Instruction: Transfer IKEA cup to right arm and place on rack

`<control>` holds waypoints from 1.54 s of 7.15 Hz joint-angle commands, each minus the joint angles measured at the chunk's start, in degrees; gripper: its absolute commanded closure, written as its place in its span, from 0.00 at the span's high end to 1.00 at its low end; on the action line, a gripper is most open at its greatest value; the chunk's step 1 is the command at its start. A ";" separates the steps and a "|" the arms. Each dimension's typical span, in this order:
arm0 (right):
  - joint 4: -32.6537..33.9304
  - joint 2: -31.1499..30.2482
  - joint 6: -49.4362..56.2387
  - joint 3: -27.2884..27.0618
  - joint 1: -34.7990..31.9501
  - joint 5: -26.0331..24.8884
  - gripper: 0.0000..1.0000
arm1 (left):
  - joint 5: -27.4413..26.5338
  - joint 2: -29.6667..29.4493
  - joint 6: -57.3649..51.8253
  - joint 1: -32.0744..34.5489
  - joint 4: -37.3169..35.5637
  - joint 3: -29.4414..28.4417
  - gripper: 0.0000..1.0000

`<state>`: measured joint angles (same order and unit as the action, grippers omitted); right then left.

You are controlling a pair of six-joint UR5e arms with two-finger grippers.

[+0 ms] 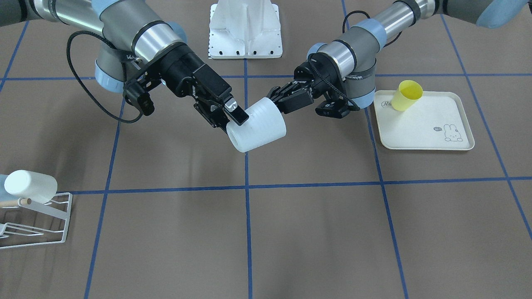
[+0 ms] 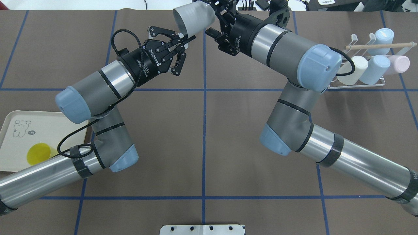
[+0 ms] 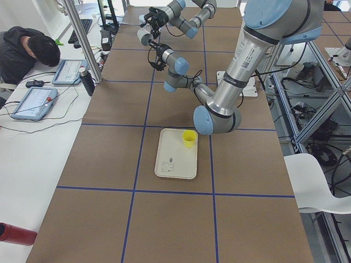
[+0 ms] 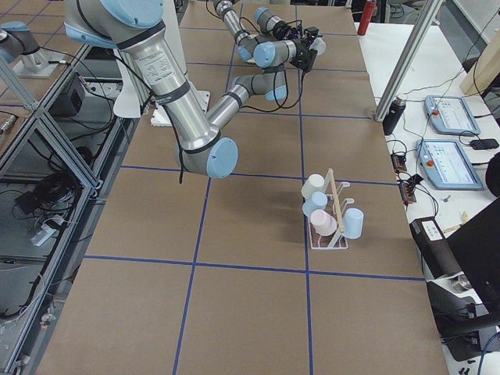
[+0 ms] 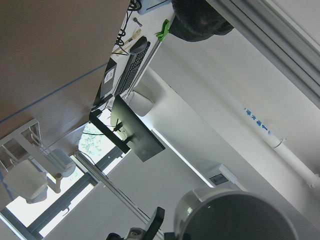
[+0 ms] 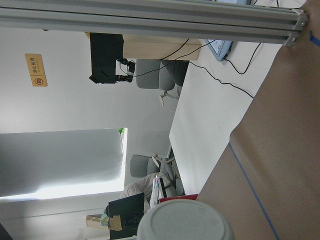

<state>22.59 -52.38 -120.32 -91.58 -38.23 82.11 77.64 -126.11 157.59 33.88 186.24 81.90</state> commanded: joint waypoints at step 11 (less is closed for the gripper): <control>-0.09 0.00 -3.08 0.08 0.00 0.07 0.00 | 0.41 -0.54 -1.50 -1.18 -0.09 0.88 0.62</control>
<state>22.50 -52.34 -123.03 -91.50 -38.18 82.15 77.75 -126.69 156.10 32.72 186.06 82.52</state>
